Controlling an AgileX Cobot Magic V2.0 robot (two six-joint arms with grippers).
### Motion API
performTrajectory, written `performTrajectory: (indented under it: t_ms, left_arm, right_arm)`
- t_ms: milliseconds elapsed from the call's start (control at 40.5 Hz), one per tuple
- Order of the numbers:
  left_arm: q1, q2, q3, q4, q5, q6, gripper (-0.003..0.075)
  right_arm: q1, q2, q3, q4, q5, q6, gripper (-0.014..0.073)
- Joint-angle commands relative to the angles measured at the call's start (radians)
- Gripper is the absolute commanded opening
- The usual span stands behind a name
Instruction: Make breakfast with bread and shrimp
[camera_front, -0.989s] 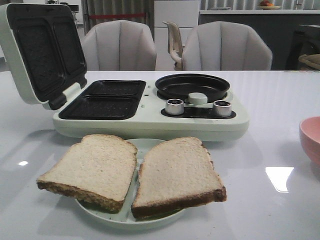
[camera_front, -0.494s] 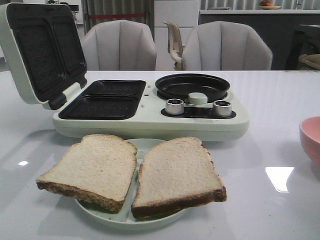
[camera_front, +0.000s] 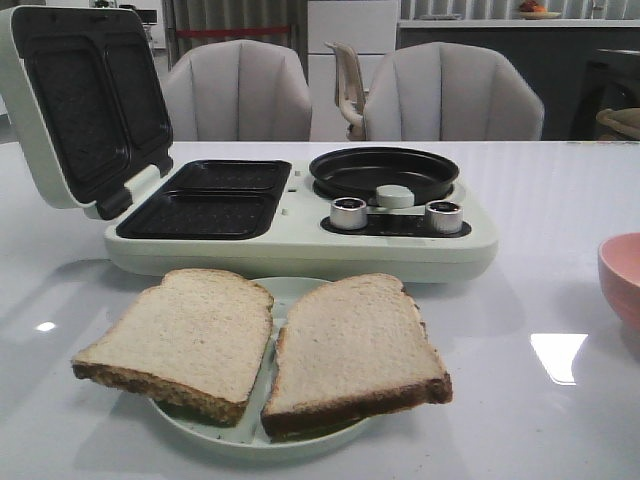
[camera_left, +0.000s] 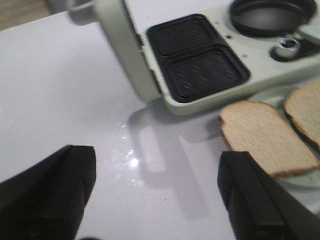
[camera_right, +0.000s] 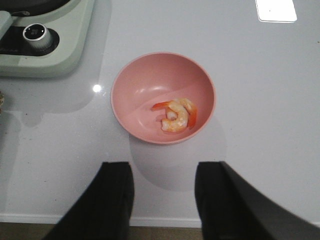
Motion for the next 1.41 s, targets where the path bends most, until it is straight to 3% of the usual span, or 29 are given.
performTrajectory:
  t_ms: [0, 148, 321, 568, 717, 1112, 1384]
  left_arm:
    - [-0.148, 0.023, 0.008, -0.002, -0.087, 0.145, 0.0561]
    - [-0.351, 0.086, 0.070, 0.137, -0.085, 0.184, 0.0561]
    - [-0.520, 0.221, 0.089, 0.306, -0.082, 0.153, 0.0560]
    - [-0.665, 0.459, 0.089, 0.702, -0.088, -0.162, 0.0560]
    - [-0.681, 0.597, 0.085, 0.924, -0.106, -0.366, 0.0561]
    - [-0.674, 0.871, 0.067, 1.386, -0.140, -0.741, 0.0560]
    - [-0.672, 1.036, -0.004, 1.496, -0.076, -0.802, 0.0560]
  right_arm:
    - [-0.006, 0.011, -0.034, 0.004, -0.067, -0.002, 0.0423]
    - [-0.006, 0.011, -0.034, 0.004, -0.068, -0.002, 0.0423]
    - [-0.006, 0.011, -0.034, 0.004, -0.068, -0.002, 0.0423]
    - [-0.006, 0.011, -0.034, 0.004, -0.068, -0.002, 0.0423]
    - [-0.006, 0.011, -0.034, 0.004, -0.068, -0.002, 0.0423]
    - [-0.006, 0.011, -0.034, 0.004, -0.068, -0.002, 0.0423]
    - [-0.006, 0.011, -0.034, 0.004, -0.068, -0.002, 0.0423]
